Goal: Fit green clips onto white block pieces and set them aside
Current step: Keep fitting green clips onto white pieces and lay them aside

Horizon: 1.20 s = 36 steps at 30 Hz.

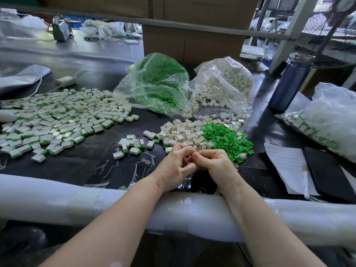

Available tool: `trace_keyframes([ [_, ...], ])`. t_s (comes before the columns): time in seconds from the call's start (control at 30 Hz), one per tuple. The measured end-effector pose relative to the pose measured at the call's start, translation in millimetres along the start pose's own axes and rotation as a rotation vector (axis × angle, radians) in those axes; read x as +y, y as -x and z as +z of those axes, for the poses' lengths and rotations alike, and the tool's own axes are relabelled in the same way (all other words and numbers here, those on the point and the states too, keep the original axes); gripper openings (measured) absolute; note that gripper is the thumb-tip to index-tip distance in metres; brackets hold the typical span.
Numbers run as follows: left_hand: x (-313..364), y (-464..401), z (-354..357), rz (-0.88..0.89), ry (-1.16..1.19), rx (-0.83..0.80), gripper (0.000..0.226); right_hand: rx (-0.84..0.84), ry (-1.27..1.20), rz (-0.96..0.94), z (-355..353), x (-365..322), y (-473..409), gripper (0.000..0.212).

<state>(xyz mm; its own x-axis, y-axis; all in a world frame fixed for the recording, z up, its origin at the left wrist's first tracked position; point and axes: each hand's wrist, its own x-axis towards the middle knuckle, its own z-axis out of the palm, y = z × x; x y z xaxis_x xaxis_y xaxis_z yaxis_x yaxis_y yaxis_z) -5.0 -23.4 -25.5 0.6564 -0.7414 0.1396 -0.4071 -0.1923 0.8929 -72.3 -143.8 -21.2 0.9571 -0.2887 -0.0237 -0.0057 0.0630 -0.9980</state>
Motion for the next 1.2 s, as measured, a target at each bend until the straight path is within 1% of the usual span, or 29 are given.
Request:
trace_keyframes([
  [0.2, 1.0, 0.2, -0.7, 0.007, -0.004, 0.034, 0.011, -0.036, -0.024, -0.008, 0.7, -0.1, 0.4, 0.022],
  [0.3, 0.7, 0.5, -0.7, 0.008, 0.008, 0.022, 0.011, -0.023, -0.001, -0.009, 0.3, 0.0, -0.3, 0.018],
  [0.37, 0.2, 0.5, -0.5, 0.009, 0.016, 0.015, 0.014, -0.007, 0.01, -0.006, -0.1, 0.7, -0.4, 0.016],
  [0.47, 0.2, 0.5, -0.7, 0.013, 0.02, 0.007, 0.025, 0.004, 0.006, 0.001, -0.6, 0.7, 0.1, 0.015],
  [0.53, 0.4, 0.7, -1.0, 0.016, 0.012, 0.003, 0.028, 0.008, 0.005, 0.007, -0.6, 0.5, 0.4, 0.014],
  [1.0, 2.0, 1.2, -1.3, 0.019, -0.018, -0.002, 0.015, 0.007, -0.019, 0.006, -0.4, -0.1, 0.7, 0.017],
  [1.2, 1.2, 1.1, -1.7, 0.021, 0.02, 0.068, 0.01, -0.003, 0.004, -0.047, 3.0, -1.5, 1.2, 0.02],
])
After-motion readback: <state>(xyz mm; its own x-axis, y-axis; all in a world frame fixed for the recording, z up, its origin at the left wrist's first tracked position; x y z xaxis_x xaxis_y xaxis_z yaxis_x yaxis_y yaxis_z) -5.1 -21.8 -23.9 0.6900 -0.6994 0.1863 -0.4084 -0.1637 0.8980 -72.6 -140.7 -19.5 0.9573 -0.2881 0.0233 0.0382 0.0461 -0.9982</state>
